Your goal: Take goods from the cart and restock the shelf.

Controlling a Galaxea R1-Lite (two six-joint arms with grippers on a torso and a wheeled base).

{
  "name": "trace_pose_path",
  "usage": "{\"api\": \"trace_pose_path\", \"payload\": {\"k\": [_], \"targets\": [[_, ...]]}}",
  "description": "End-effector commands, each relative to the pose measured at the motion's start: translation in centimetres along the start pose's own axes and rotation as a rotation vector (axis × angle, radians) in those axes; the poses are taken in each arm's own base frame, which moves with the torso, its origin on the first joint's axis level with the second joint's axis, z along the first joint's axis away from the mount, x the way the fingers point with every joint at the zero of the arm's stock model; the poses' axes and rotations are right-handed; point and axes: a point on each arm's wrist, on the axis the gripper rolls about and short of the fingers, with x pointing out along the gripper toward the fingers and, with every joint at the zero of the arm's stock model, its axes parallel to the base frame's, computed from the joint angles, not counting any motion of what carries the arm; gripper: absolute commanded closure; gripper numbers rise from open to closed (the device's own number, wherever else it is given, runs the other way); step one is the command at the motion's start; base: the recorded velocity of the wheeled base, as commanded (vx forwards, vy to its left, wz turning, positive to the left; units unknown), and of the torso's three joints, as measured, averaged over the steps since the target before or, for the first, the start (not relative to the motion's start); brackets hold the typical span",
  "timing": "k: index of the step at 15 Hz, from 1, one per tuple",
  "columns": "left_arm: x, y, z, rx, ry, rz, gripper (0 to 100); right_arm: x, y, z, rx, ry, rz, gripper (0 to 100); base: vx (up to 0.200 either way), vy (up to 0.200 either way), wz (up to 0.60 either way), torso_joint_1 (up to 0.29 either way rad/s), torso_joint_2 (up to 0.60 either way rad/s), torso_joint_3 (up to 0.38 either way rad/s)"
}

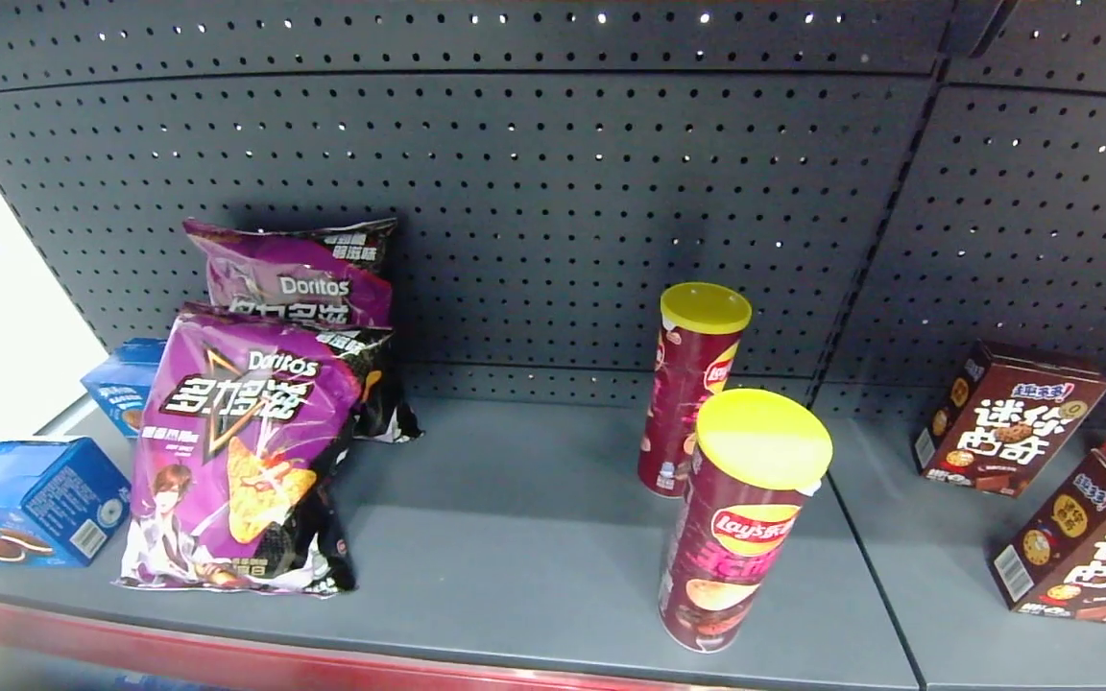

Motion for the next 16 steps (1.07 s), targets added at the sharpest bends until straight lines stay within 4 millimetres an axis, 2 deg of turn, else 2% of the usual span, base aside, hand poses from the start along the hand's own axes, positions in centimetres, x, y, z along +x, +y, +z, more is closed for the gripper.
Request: {"api": "trace_pose_path", "payload": {"k": [1,4,16], "targets": [[-0.01,0.00,0.00,0.000,0.000,0.000,0,0.01,0.00,0.01,-0.001,0.001,0.001,0,0.000,0.000,0.00,0.000,0.00,0.000],[-0.01,0.00,0.00,0.000,0.000,0.000,0,0.01,0.00,0.01,-0.001,0.001,0.001,0,0.000,0.000,-0.60,-0.002,0.00,0.004],[-0.01,0.01,0.00,-0.005,-0.001,0.004,0,0.01,0.00,0.01,0.000,0.001,0.001,0,0.000,0.000,0.00,0.000,0.00,0.000]]}}
